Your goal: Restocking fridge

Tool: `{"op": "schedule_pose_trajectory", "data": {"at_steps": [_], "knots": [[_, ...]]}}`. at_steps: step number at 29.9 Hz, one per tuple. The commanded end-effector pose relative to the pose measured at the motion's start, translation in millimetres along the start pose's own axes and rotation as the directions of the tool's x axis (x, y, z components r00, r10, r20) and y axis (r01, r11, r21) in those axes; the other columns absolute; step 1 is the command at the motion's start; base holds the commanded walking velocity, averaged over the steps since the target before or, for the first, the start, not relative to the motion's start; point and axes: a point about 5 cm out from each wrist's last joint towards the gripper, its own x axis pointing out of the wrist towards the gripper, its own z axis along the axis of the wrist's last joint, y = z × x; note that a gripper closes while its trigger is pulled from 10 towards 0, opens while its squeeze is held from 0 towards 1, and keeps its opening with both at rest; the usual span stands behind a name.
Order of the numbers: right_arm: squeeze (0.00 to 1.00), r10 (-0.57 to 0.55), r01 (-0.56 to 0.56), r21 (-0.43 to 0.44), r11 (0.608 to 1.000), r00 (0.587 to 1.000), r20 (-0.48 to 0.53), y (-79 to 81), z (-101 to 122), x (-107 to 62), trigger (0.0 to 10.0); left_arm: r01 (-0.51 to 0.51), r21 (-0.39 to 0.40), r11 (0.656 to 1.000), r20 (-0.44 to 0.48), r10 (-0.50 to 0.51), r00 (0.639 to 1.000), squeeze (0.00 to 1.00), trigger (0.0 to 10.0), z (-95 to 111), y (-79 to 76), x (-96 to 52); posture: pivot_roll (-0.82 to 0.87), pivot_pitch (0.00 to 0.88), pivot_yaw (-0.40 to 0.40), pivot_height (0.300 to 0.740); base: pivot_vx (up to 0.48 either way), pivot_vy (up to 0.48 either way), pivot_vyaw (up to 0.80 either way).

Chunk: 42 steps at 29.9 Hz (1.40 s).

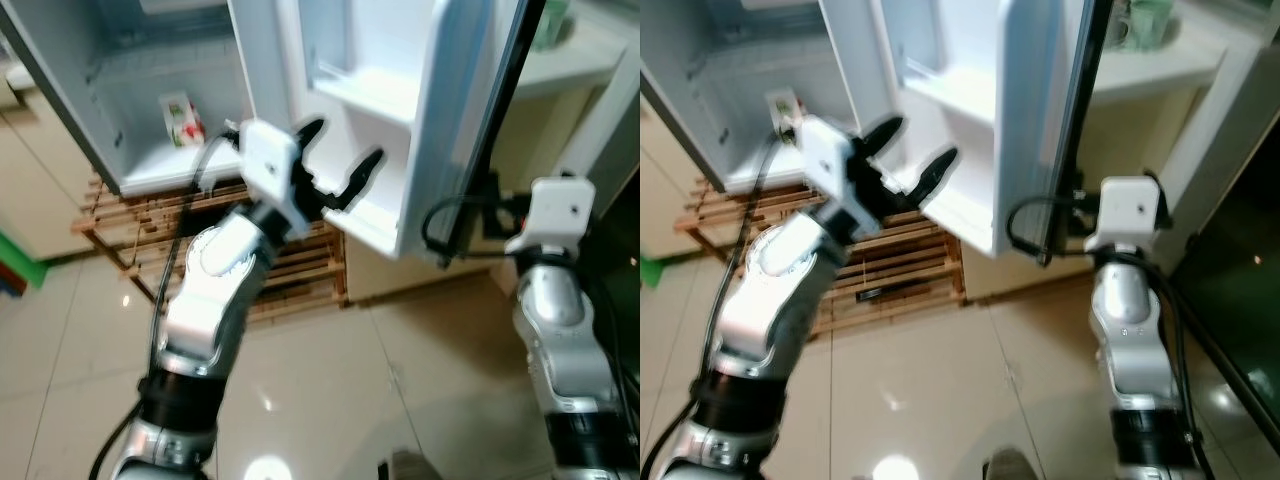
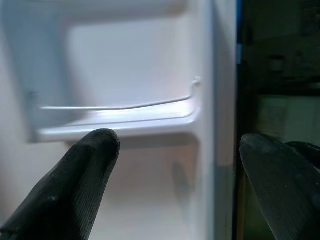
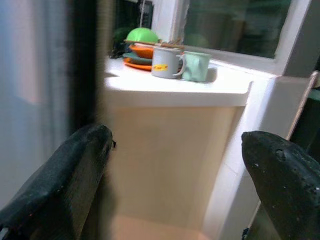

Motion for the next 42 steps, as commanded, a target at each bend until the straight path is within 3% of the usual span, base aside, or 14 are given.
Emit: {"op": "schedule_pose_trajectory", "data": {"at_steps": [1,3,7,13,15,27,28,31,32,34,36,37,39,42], "knots": [[0.0,0.024,-0.024,0.016,1.0,1.0,0.004,7.5,2.8,6.5,10.0,-0.074,0.011,0.997,-0.032,0.074,0.997,0.0,10.0,-3.5,16.7,-4.3,-0.19,0.0,0.1,0.74,0.0,0.0,0.0],[0.0,0.035,-0.035,0.002,0.999,0.999,0.004,8.2,4.2,13.4,10.0,-0.109,0.018,0.994,-0.038,0.109,0.993,0.0,10.0,-4.7,23.0,-2.7,-0.18,0.0,0.099,0.74,0.0,0.0,0.37],[0.0,0.049,-0.049,-0.009,0.999,0.999,0.007,11.9,5.4,12.9,10.0,-0.083,0.053,0.995,-0.026,0.084,0.996,0.0,10.0,-0.9,18.5,-1.0,-0.18,0.0,0.098,0.74,0.0,-0.335,0.74],[0.0,0.068,-0.068,0.0,0.998,0.998,-0.002,17.0,0.1,8.8,10.0,0.025,0.067,0.997,0.018,-0.026,1.0,0.0,10.0,2.6,-0.4,0.1,-0.2,0.0,0.093,0.74,0.0,-0.446,0.71],[0.0,0.065,-0.065,0.0,0.998,0.998,-0.01,15.4,-1.4,7.6,10.0,0.045,0.04,0.998,0.049,-0.047,0.998,0.0,10.0,5.4,-2.6,-0.2,-0.2,0.0,0.091,0.74,0.156,-0.399,0.66],[0.0,0.038,-0.038,0.0,0.999,0.999,-0.026,4.0,-6.5,8.7,10.0,-0.022,0.03,0.999,0.048,0.021,0.999,0.0,10.0,3.6,7.9,-0.8,-0.19,0.0,0.078,0.74,0.034,-0.02,0.0],[0.0,0.071,-0.071,0.058,0.996,0.997,-0.011,13.2,-3.3,2.6,10.0,-0.023,0.035,0.999,0.043,0.021,0.999,0.0,10.0,2.7,8.7,-2.3,-0.18,0.0,0.07,0.74,0.0,0.0,0.0],[0.0,0.122,-0.124,0.084,0.989,0.992,0.021,22.5,1.0,-5.8,10.0,-0.024,0.033,0.999,0.04,0.023,0.999,0.0,10.0,2.5,9.3,-3.3,-0.18,0.0,0.071,0.74,0.0,0.0,0.0],[0.0,0.059,-0.06,0.039,0.997,0.997,0.046,11.0,3.9,-8.2,10.0,-0.037,0.007,0.999,0.024,0.036,0.999,0.0,10.0,-0.4,11.8,-4.0,-0.18,0.001,0.071,0.74,0.0,0.0,0.0],[0.0,0.017,-0.018,0.024,1.0,0.999,0.049,4.2,4.3,-7.9,10.0,-0.043,-0.002,0.999,0.018,0.043,0.999,0.0,10.0,-1.4,12.8,-4.2,-0.18,0.001,0.071,0.74,0.0,0.0,0.0],[0.0,-0.168,0.168,-0.033,0.985,0.986,0.001,-29.7,-3.5,-7.4,10.0,-0.066,-0.043,0.997,0.002,0.066,0.998,0.0,10.0,-4.0,17.6,-4.0,-0.2,0.007,0.071,0.74,0.0,0.0,0.0],[0.0,-0.21,0.209,-0.056,0.976,0.978,-0.016,-40.1,-7.1,-9.4,10.0,-0.076,-0.06,0.995,-0.009,0.076,0.997,0.0,10.0,-5.4,19.8,-4.0,-0.2,0.009,0.07,0.74,0.0,0.0,0.0],[0.0,0.007,-0.008,-0.01,1.0,0.996,-0.092,-22.8,-21.3,-27.2,10.0,-0.092,-0.091,0.992,-0.029,0.09,0.996,0.0,10.0,-8.1,24.0,-4.8,-0.2,0.012,0.07,0.74,0.0,0.0,0.0],[0.0,0.211,-0.208,0.037,0.977,0.965,-0.152,2.5,-30.6,-46.4,10.0,-0.088,-0.084,0.993,-0.033,0.086,0.996,0.0,10.0,-8.2,24.5,-5.5,-0.21,0.022,0.069,0.74,0.0,0.0,0.0]]}}
